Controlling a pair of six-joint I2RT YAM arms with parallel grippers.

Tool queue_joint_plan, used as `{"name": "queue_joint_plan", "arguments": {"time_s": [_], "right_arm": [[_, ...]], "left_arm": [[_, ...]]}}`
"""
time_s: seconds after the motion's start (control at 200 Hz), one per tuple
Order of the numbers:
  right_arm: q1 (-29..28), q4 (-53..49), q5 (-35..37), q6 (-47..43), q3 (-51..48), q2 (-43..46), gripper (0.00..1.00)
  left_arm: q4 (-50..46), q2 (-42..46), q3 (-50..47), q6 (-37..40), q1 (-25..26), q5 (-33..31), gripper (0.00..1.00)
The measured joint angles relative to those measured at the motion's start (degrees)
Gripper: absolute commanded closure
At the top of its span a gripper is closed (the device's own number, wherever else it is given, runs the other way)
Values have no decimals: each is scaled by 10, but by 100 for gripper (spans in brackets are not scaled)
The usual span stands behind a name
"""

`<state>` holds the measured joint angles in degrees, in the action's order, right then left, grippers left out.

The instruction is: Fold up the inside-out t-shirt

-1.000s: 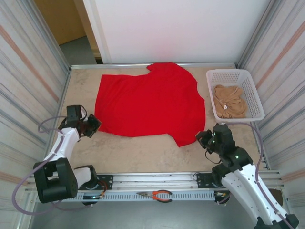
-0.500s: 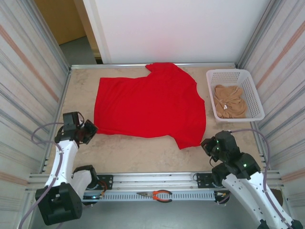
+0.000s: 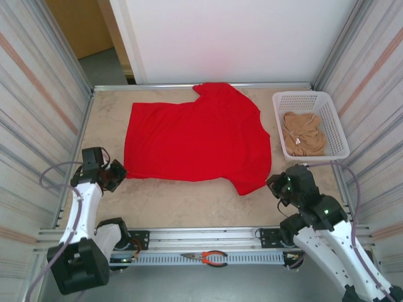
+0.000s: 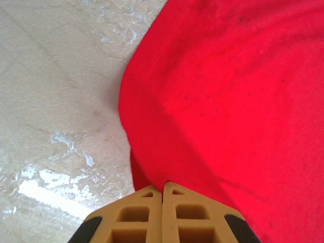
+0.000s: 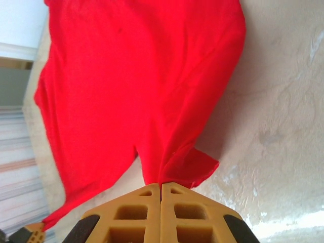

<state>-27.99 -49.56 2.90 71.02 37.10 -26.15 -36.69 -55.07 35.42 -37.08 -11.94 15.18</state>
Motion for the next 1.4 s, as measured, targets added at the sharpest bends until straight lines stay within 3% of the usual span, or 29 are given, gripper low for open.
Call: {"name": "queue_joint_plan", "arguments": {"time_s": [0.125, 0.426, 0.957, 1.017, 1.032, 1.052, 1.087, 1.147, 1.247, 1.403], "right_arm": [[32, 46, -8, -42, 21, -70, 100], [181, 188, -107, -117, 58, -258, 100], [225, 316, -170, -162, 271, -591, 100], [227, 322, -175, -163, 309, -628, 100], [227, 324, -176, -163, 318, -636, 96], [228, 326, -179, -164, 331, -650, 81], [229, 331, -183, -165, 350, -671, 64], [231, 342, -193, -176, 377, -706, 50], [231, 347, -202, -194, 390, -735, 47], [215, 332, -196, -228, 352, -711, 49]], "left_arm": [[21, -77, 36, 19, 0, 7, 99], [66, -231, 134, 59, 0, 18, 99], [82, -412, 264, 87, 0, 17, 98], [82, -430, 277, 87, 0, 17, 91], [83, -434, 280, 87, 0, 17, 88], [84, -441, 285, 87, 0, 18, 83], [87, -452, 293, 85, 0, 19, 72], [93, -472, 309, 88, 0, 25, 58], [106, -500, 338, 88, 0, 38, 48], [122, -496, 364, 88, 0, 54, 43]]}}
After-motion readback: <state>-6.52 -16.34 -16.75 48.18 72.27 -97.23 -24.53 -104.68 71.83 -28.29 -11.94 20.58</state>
